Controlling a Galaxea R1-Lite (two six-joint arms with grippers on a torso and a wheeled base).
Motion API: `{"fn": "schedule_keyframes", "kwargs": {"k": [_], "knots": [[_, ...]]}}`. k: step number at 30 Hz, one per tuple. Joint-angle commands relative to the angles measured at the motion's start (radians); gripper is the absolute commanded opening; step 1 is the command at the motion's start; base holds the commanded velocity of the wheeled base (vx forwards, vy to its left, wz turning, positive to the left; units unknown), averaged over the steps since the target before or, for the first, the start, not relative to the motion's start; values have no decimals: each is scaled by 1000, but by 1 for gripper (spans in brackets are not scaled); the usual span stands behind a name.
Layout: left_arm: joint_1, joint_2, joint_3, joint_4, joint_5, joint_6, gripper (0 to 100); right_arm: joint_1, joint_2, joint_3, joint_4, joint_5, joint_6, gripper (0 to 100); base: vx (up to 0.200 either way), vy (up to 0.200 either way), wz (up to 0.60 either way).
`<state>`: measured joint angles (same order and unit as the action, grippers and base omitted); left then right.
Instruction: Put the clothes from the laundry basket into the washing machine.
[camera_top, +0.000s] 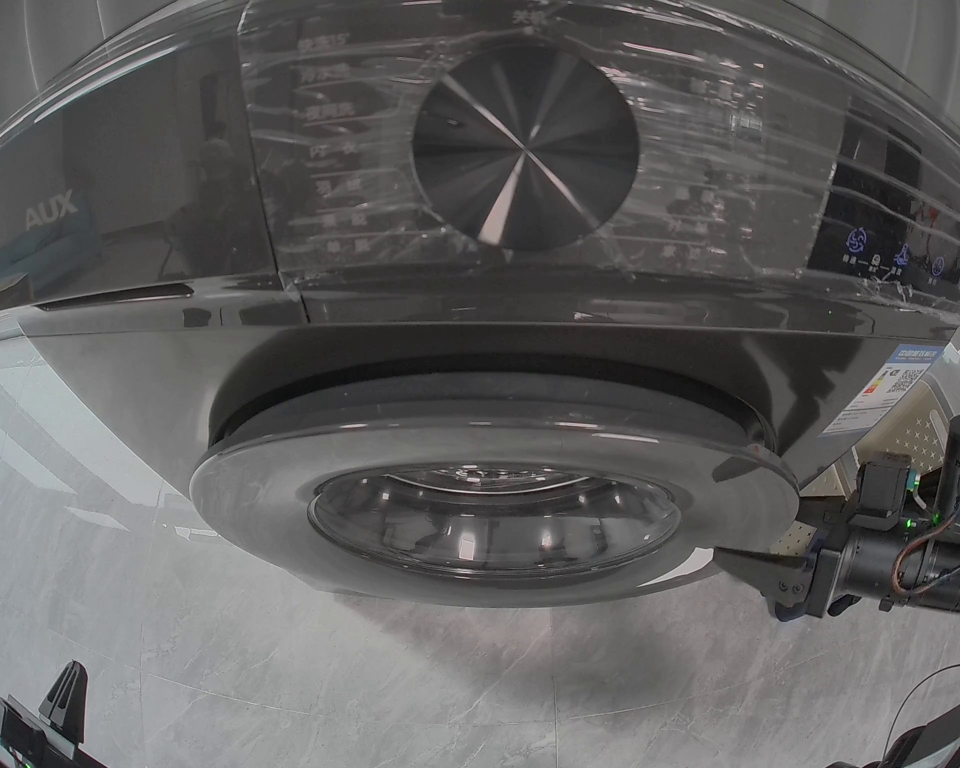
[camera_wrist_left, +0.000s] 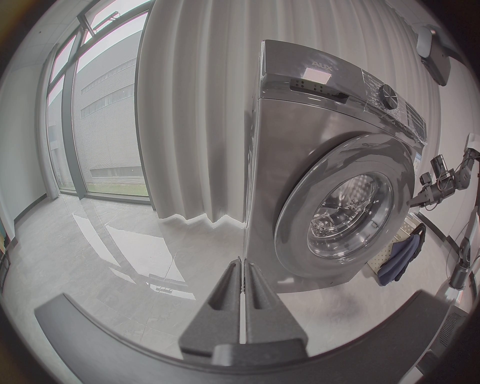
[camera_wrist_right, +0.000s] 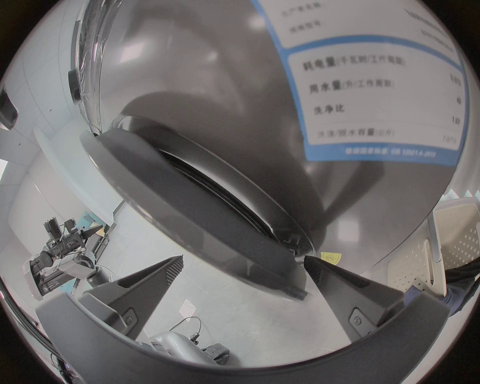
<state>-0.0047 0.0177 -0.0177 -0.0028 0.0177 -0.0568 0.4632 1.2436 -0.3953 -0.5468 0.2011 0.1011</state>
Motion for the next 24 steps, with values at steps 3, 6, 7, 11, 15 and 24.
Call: {"fn": "schedule_keyframes", "kwargs": {"k": [3,6,7,11,15,24], "knots": [[-1,-12,16,0,1,0,0,28,-20,59,1,-2,-4,100,0,0,0],[0,-12,16,0,1,0,0,28,-112,127,13,0,-7,100,0,0,0],[0,-12,16,0,1,0,0,29,-124,136,18,-2,-7,100,0,0,0],[-1,-12,16,0,1,0,0,20,-145,147,33,-2,-7,100,-150,0,0],[-1,-12,16,0,1,0,0,5,-113,102,33,-5,-9,100,-150,0,0],[-1,-12,16,0,1,0,0,3,34,0,22,0,-14,100,0,0,0]]}}
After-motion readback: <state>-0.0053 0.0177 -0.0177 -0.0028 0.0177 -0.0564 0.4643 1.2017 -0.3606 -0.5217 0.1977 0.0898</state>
